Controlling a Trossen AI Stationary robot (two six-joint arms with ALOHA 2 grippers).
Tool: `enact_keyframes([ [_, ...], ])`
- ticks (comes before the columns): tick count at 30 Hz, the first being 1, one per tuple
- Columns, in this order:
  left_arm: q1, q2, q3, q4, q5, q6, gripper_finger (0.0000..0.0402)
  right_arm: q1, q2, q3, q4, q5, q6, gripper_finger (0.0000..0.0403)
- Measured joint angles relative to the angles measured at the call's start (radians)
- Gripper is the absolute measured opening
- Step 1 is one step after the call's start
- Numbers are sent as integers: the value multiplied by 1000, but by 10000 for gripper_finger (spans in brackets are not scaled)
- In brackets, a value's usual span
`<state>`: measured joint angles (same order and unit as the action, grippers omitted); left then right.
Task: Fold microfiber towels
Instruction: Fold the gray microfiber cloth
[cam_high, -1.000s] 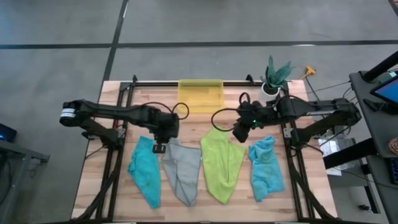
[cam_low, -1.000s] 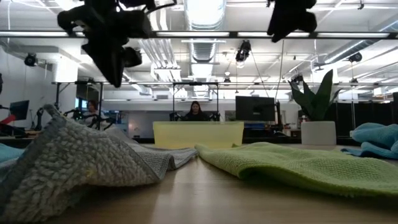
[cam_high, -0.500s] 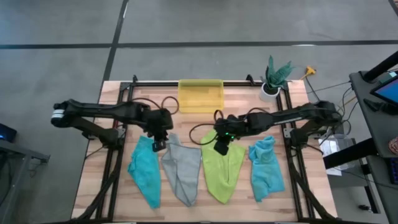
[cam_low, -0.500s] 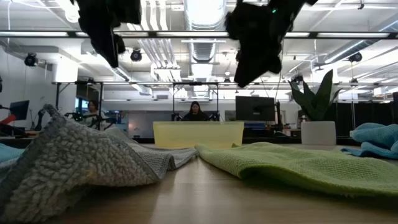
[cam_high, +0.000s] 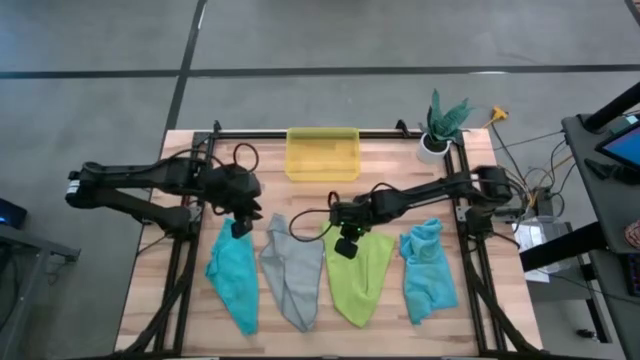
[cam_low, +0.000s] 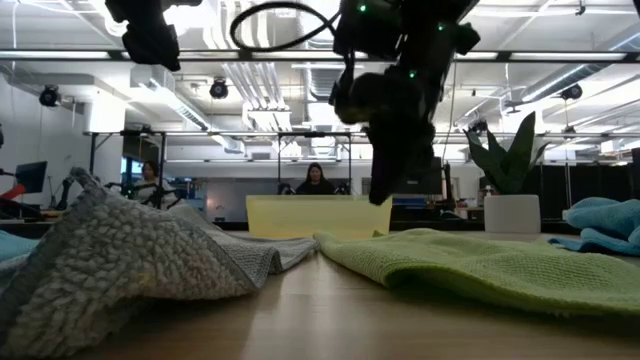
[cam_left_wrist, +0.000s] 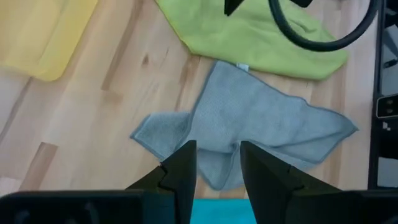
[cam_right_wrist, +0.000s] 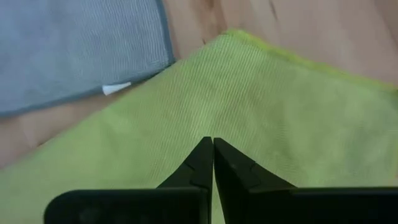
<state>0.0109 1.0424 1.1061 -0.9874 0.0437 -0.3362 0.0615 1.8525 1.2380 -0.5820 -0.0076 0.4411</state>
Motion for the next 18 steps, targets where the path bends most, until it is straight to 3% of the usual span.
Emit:
enact_keyframes([
  [18, -6, 10, 0, -22, 26, -52, 109, 1, 107, -11, -119, -47, 6, 9],
])
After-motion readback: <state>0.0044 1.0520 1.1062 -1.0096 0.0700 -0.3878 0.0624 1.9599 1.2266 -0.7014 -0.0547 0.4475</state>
